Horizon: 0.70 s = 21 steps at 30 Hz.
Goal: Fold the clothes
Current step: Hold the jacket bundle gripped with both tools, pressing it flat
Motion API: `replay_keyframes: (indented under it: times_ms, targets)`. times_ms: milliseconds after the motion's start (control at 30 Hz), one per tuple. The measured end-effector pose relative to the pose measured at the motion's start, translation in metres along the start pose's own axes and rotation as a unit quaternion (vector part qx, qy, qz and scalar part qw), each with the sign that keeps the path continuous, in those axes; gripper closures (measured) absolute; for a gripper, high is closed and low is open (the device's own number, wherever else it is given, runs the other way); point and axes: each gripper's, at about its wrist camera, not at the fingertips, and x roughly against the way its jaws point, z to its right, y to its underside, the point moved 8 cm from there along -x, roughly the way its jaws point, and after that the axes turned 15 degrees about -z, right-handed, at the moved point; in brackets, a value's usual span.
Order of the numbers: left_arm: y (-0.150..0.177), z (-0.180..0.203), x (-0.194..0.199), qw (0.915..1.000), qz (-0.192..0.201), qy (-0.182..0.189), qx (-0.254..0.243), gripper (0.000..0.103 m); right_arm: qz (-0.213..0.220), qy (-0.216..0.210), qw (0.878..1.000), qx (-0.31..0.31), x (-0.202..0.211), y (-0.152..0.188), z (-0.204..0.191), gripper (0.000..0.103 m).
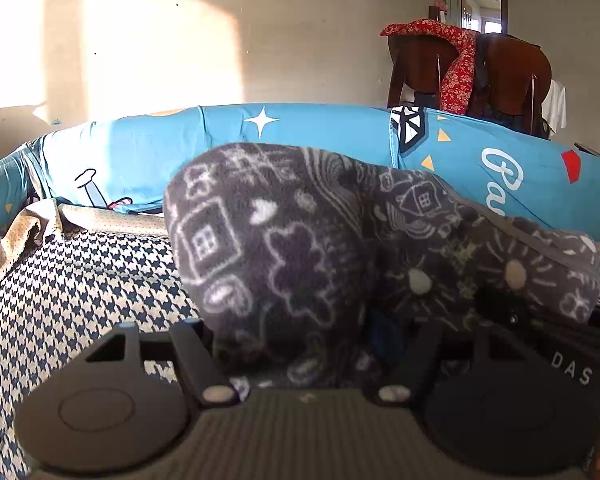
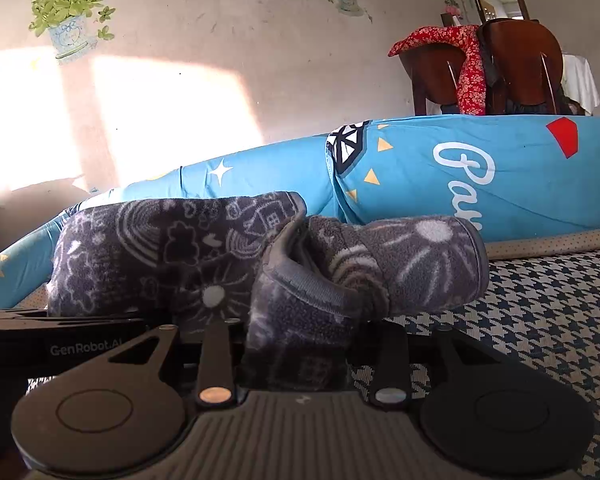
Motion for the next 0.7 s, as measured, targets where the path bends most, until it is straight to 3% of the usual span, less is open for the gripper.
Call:
replay_keyframes:
  times_ms: [700]
  targets:
    - [-0.012,-0.001,-0.02,0.9998,-0.001,-0.013,-0.012,0.035,-0.001,0.009,0.999,-0.034,-0.014,-0.002,-0.002,0.066]
